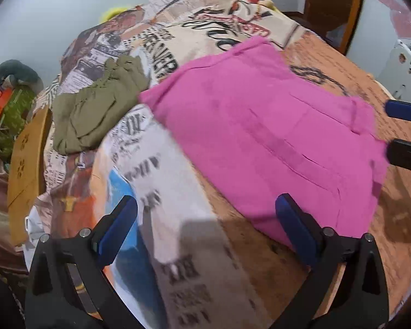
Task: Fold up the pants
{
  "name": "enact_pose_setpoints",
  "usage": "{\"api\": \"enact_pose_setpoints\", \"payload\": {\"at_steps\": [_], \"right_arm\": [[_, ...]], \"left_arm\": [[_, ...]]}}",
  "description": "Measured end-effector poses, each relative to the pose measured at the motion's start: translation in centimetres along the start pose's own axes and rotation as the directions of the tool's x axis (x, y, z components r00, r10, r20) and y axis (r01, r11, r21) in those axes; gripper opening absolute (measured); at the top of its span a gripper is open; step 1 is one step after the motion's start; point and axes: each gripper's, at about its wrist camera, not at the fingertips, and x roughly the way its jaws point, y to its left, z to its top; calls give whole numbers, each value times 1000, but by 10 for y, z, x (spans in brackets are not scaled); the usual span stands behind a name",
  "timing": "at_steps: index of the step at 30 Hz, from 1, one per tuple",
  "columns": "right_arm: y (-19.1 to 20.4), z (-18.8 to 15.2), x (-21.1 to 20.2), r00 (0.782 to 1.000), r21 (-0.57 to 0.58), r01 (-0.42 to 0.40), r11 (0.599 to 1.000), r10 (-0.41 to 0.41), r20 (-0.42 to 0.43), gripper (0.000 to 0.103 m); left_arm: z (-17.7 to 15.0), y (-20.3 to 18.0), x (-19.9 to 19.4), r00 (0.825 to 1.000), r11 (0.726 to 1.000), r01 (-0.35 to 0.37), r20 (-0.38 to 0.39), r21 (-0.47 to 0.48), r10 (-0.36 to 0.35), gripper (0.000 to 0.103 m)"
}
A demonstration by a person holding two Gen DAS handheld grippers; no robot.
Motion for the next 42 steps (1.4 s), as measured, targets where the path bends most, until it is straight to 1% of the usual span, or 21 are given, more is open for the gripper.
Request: {"api": "enact_pose_setpoints", "payload": {"at_steps": [3, 5, 7, 9, 12, 14, 15, 17, 18, 21, 23, 25, 26, 27, 28, 29, 30, 31, 32, 37, 42], "right_arm": [[-5, -4, 2, 1000, 18, 8, 1000, -8, -4, 79], [-10, -7, 2, 1000, 40, 9, 999, -8, -9, 79], [-13, -10, 3, 1000, 54, 11, 998, -10, -19, 79], [-14, -13, 4, 1000, 57, 12, 998, -11, -28, 79], [-13, -16, 8, 999, 45, 8, 999, -7, -41, 79], [-12, -17, 12, 999, 38, 10, 999, -8, -54, 79], [-12, -18, 16, 998, 34, 11, 999, -9, -62, 79], [-12, -19, 20, 998, 33, 10, 999, -8, -70, 79], [-12, -19, 21, 997, 32, 9, 999, -6, -72, 79], [-15, -19, 22, 997, 38, -1, 999, 4, -72, 79], [-17, -19, 21, 997, 39, 0, 999, 3, -72, 79], [-19, -20, 21, 997, 44, 0, 999, 4, -72, 79], [-21, -20, 21, 997, 49, 0, 999, 4, -71, 79], [-22, -20, 21, 998, 54, -1, 999, 5, -70, 79], [-23, -19, 21, 998, 60, -4, 998, 8, -68, 79], [-25, -19, 21, 998, 68, -6, 998, 11, -66, 79], [-26, -19, 21, 998, 73, -4, 997, 9, -63, 79], [-27, -19, 21, 998, 74, -1, 997, 5, -61, 79], [-28, -18, 21, 998, 75, 3, 997, 2, -58, 79], [-30, -15, 17, 999, 74, 30, 997, -27, -40, 79], [-27, -13, 9, 999, 64, 28, 998, -27, -17, 79]], "left_arm": [[1, -9, 0, 998, 998, 61, -33, -31, -62, 103], [2, -16, -2, 996, 997, 77, -37, -24, -77, 102], [8, -20, -10, 999, 999, 45, -20, 30, -45, 102], [15, -14, -22, 999, 999, -7, 32, 43, 6, 102], [29, 7, -34, 995, 998, -52, 87, 23, 50, 102], [43, 28, -37, 988, 995, -101, 118, -9, 101, 102], [54, 41, -34, 983, 991, -133, 123, -32, 136, 102], [71, 60, -22, 981, 985, -160, 101, -65, 166, 102], [76, 66, -19, 982, 984, -161, 90, -76, 167, 102], [97, 85, 10, 992, 986, -121, 23, -112, 124, 102], [107, 90, 29, 998, 988, -68, -23, -137, 66, 102], [110, 91, 45, 998, 986, -27, -58, -163, 18, 102], [110, 88, 54, 996, 985, -19, -86, -169, 4, 102], [108, 83, 72, 988, 988, -14, -153, -155, -10, 102], [105, 79, 83, 981, 991, -17, -196, -130, -9, 102], [101, 73, 91, 977, 994, -28, -211, -106, 5, 103], [95, 71, 91, 982, 995, -38, -188, -95, 20, 103], [89, 70, 85, 989, 995, -48, -145, -92, 35, 103], [85, 69, 82, 990, 995, -56, -137, -85, 44, 103], [59, 77, 61, 992, 995, -31, -126, -99, 19, 103], [30, 82, 37, 991, 994, 6, -134, -111, -21, 103]]}}
